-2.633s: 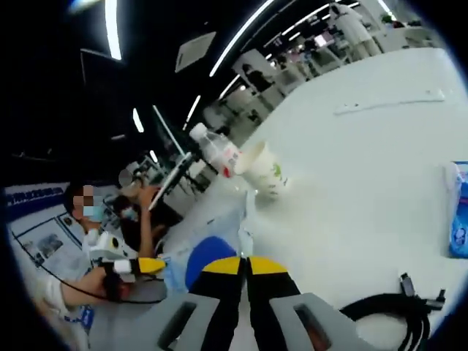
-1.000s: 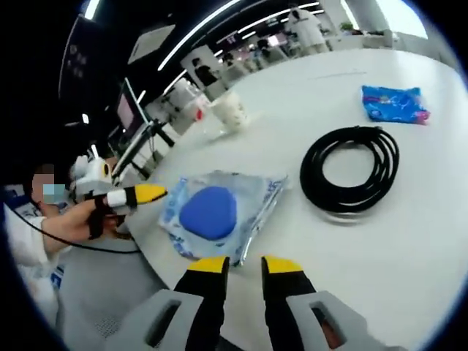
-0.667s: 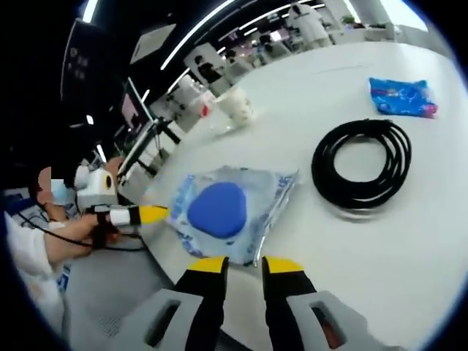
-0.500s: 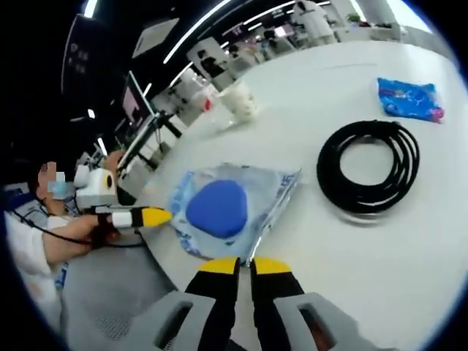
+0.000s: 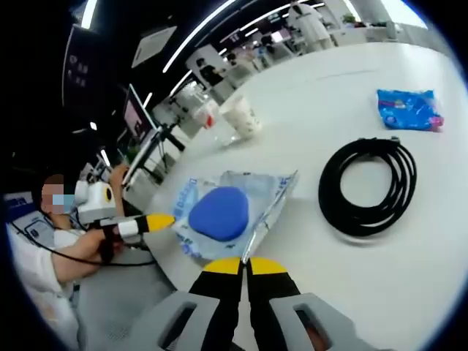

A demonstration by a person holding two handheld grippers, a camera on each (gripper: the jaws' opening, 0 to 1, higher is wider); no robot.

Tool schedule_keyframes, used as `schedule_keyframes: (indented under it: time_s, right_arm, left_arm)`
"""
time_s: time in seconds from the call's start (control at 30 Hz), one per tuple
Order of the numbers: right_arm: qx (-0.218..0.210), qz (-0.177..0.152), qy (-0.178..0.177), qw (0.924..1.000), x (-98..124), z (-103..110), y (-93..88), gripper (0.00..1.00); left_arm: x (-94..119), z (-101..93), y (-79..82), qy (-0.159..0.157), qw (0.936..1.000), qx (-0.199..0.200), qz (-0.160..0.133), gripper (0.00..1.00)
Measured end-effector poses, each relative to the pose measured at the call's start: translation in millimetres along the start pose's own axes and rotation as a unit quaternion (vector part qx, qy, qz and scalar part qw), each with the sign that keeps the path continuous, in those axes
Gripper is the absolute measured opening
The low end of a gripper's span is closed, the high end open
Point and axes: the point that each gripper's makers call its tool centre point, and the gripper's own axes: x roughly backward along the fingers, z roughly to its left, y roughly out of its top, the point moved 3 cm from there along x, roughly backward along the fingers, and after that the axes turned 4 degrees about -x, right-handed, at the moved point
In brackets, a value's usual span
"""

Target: Arrange the tabletop items into an orderly group along one side of the table until the central work area is clear of visible clutter.

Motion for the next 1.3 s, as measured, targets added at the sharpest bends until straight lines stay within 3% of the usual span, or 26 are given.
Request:
schedule_keyframes:
  time_s: [0.2,0.4,0.5,0.7,1.0,1.3]
  right_arm:
    - [0.023,-0.024,0.0,0.9994,9,-6,31.4,0.0]
    - [0.016,-0.051,-0.025,0.9983,13,-31,60.2,0.0]
    - [0.017,-0.064,-0.042,0.9969,15,-47,77.4,0.0]
    - [0.027,-0.072,-0.063,0.995,11,-72,107.5,0.0]
    - [0.048,-0.068,-0.087,0.9927,-14,-104,147.5,0.0]
    - [0.036,-0.058,-0.109,0.9917,-29,-126,158.3,0.0]
  left_arm:
    - [-9,-12.5,34.9,-0.019,0.9991,-0.032,-0.019,0.0]
    - [-41,-29.4,61.7,-0.037,0.9979,-0.052,-0.012,0.0]
    - [-59,-38.3,75.2,-0.047,0.998,-0.039,-0.012,0.0]
    - [-93,-47.9,88.9,-0.055,0.9953,-0.079,0.012,0.0]
    - [-138,-44.0,113.4,-0.049,0.9953,-0.079,0.027,0.0]
    - [-168,-43.7,122.4,-0.043,0.9961,-0.065,0.041,0.0]
